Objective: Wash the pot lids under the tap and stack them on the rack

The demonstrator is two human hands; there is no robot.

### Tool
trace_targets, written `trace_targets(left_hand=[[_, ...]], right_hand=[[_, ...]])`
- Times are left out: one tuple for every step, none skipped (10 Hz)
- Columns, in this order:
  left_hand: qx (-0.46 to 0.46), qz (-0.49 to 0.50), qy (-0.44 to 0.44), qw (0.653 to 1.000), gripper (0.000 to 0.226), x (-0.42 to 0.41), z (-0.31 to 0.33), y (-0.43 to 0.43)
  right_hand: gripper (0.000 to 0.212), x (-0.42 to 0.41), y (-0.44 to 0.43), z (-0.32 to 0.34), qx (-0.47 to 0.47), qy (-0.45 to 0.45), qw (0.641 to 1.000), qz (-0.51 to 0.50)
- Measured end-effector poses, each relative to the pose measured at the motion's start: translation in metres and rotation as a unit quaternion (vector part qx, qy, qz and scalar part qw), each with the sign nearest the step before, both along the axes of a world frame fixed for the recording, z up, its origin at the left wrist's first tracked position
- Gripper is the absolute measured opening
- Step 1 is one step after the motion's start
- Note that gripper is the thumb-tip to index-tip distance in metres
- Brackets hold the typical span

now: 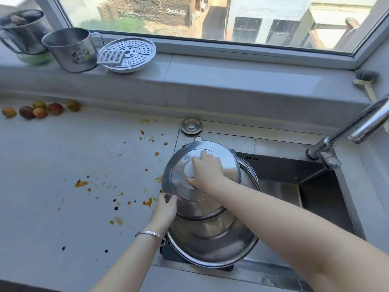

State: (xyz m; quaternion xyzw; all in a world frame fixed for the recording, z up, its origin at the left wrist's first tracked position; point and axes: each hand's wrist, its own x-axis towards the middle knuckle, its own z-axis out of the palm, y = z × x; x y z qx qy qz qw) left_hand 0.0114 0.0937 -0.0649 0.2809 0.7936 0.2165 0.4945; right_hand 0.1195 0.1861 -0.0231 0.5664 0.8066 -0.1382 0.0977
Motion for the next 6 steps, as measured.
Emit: trace_targets(left_hand=[[-0.013, -0.002, 0.013, 1.000, 0.034, -0.007, -0.003, 0.006], [-0.025, -0.011, 0.020, 0.999, 0.028, -0.009, -0.002, 0.012], [-0.026, -0.022, 0.032, 0.999, 0.030, -0.012, -0.002, 0.017], [-0.025, -0.029, 0.043, 0.998, 0.031, -0.015, -0.004, 0.018], [-0.040, -0.057, 0.075, 0.995, 0.051, -0.019, -0.008, 0.013], [-0.007, -0.090, 0.140, 0.986, 0.053, -0.014, 0.002, 0.012]], right_hand=[[0.046, -0.005, 0.002, -0.004, 0.012, 0.001, 1.000, 0.008], [0.048, -0.005, 0.003, -0.005, 0.030, -0.016, 0.999, 0.019], [0.050, -0.002, 0.002, -0.009, 0.044, -0.017, 0.999, 0.027], [0.053, 0.006, 0.000, -0.009, 0.031, -0.008, 0.999, 0.039], [0.047, 0.016, 0.000, -0.005, 0.041, 0.013, 0.998, 0.051], [0.039, 0.030, 0.000, 0.004, 0.020, 0.035, 0.998, 0.037]])
